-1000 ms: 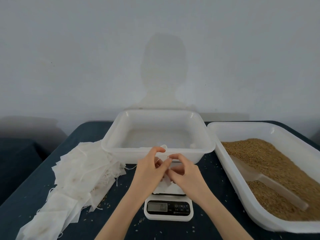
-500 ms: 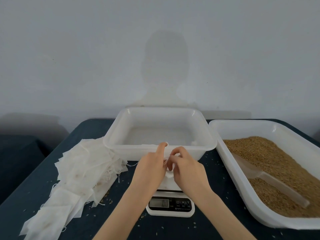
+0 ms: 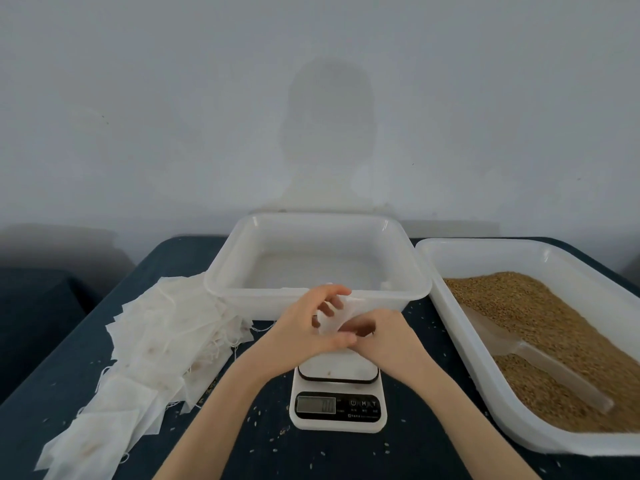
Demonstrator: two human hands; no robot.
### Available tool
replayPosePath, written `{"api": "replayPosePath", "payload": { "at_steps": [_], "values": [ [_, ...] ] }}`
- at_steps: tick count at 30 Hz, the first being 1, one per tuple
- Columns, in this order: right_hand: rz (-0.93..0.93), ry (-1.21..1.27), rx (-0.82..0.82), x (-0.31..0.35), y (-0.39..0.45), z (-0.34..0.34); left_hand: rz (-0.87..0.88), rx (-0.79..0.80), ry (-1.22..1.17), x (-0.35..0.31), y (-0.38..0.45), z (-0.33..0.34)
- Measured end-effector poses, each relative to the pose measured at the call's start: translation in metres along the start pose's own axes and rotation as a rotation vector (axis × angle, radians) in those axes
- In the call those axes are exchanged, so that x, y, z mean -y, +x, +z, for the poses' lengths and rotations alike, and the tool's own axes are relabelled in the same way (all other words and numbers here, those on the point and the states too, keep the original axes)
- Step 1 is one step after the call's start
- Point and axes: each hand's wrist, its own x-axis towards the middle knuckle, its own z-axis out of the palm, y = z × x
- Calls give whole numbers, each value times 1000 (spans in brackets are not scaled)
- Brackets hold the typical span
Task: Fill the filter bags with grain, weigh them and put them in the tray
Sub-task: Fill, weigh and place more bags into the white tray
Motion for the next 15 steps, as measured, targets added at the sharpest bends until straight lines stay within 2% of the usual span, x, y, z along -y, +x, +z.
{"api": "replayPosePath", "payload": {
  "at_steps": [4, 8, 11, 15],
  "values": [
    [-36, -38, 25, -5, 2, -10, 30, 143, 301, 1, -3, 0],
    [-77, 28, 65, -8, 1, -13, 10, 78, 425, 4, 1, 4],
    [-107, 107, 125, -8, 0, -14, 58, 56, 500, 5, 5, 9],
    [-129, 215, 160, -10, 1, -19, 93, -9, 485, 7, 5, 12]
  ]
}}
